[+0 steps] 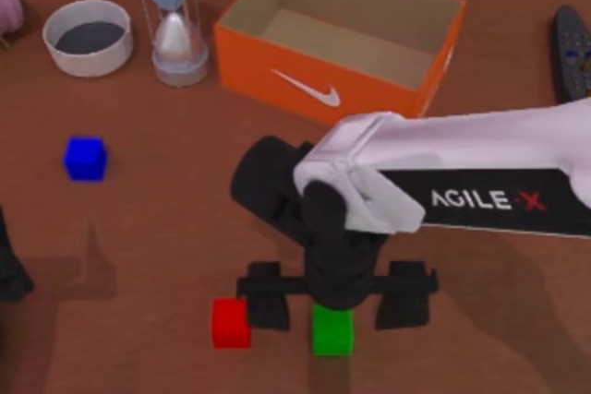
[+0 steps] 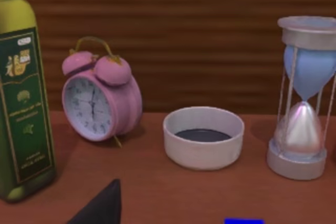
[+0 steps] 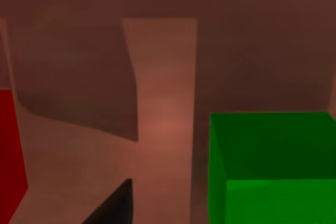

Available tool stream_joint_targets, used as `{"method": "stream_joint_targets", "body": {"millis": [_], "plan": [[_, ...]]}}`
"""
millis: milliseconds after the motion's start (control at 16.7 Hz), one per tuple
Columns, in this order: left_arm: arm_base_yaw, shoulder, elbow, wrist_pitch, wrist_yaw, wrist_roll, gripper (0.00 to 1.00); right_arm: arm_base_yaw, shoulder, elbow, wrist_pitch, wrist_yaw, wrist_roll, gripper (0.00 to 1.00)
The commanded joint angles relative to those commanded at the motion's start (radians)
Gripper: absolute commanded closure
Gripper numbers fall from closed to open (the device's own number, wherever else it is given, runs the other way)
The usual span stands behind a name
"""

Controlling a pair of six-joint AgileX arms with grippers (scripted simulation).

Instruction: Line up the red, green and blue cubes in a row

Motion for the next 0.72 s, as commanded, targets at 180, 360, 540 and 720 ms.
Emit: {"method": "stream_joint_targets", "body": {"millis": [180,360,540,720], "plan": [[0.0,0.0,0.0,0.0,0.0,0.0,0.0,0.0,0.0,0.0,0.0,0.0,0.0,0.0],[0.0,0.0,0.0,0.0,0.0,0.0,0.0,0.001,-0.006,0.015,-0.018,0.0,0.0,0.0],[0.0,0.0,0.0,0.0,0.0,0.0,0.0,0.003,-0.037,0.077,-0.115,0.0,0.002,0.0],[0.0,0.0,0.0,0.0,0.0,0.0,0.0,0.008,-0.075,0.142,-0.224,-0.001,0.001,0.0]]}}
